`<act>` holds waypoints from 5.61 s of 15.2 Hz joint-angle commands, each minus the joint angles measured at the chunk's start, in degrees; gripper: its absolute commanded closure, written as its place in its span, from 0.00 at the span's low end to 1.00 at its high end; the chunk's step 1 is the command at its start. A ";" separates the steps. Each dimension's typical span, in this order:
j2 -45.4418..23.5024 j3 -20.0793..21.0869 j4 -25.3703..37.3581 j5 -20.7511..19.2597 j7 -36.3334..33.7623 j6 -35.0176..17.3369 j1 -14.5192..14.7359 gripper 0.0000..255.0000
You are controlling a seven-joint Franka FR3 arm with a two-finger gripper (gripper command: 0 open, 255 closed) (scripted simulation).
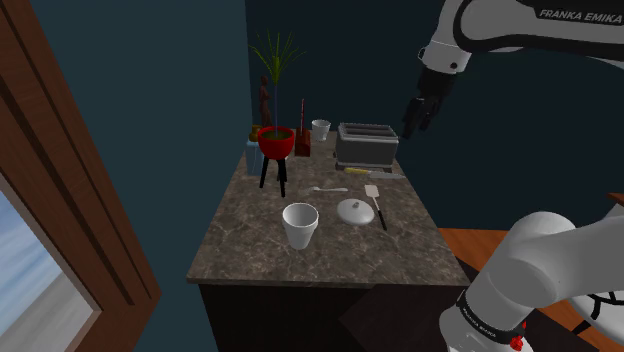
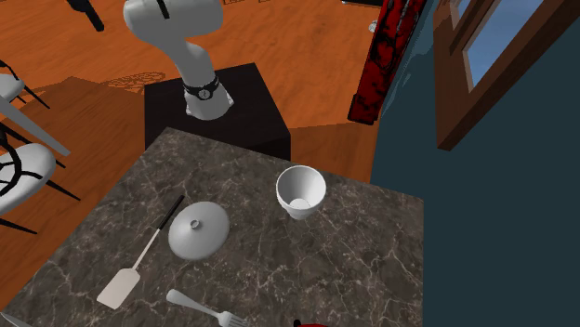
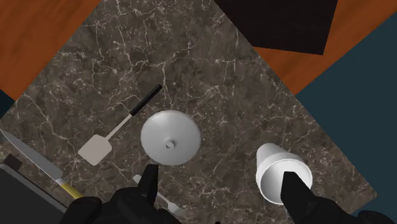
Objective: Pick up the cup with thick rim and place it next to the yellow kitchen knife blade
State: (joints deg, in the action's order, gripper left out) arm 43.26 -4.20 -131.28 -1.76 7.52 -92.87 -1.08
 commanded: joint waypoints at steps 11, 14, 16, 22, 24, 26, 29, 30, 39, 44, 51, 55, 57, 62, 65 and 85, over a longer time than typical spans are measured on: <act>-10.27 4.34 -8.41 3.89 -7.15 -17.89 1.75 0.00; -14.87 5.62 -9.41 4.94 -9.10 -23.34 2.33 0.00; -18.28 6.44 -9.67 5.56 -10.38 -26.91 2.72 0.00; -29.84 8.74 -8.46 6.94 -14.13 -37.03 3.83 0.00; -34.02 9.44 -7.40 7.18 -15.39 -40.09 4.15 0.00; -38.31 10.06 -6.02 7.27 -16.68 -42.95 4.50 0.00; -44.90 10.80 -3.37 7.14 -18.67 -46.81 5.07 0.00; -47.12 10.99 -2.34 7.04 -19.35 -47.97 5.29 0.00; -53.40 11.12 -2.26 6.59 -20.04 -54.17 5.78 0.00; -53.41 11.12 -2.24 6.59 -20.04 -54.16 5.78 0.00; -53.40 11.12 -2.24 6.59 -20.04 -54.15 5.78 1.00; -53.50 11.12 -2.21 6.57 -20.06 -54.22 5.79 1.00; -52.77 11.13 -2.15 6.63 -20.05 -53.43 5.76 1.00; -49.72 11.16 -1.47 6.79 -20.12 -49.71 5.67 1.00; -48.01 11.17 -0.91 6.87 -20.17 -47.45 5.62 1.00; -39.29 10.97 5.68 7.05 -20.71 -32.17 5.39 1.00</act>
State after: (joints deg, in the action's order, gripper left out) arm 3.61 6.80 -126.14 5.30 -13.19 -125.94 4.35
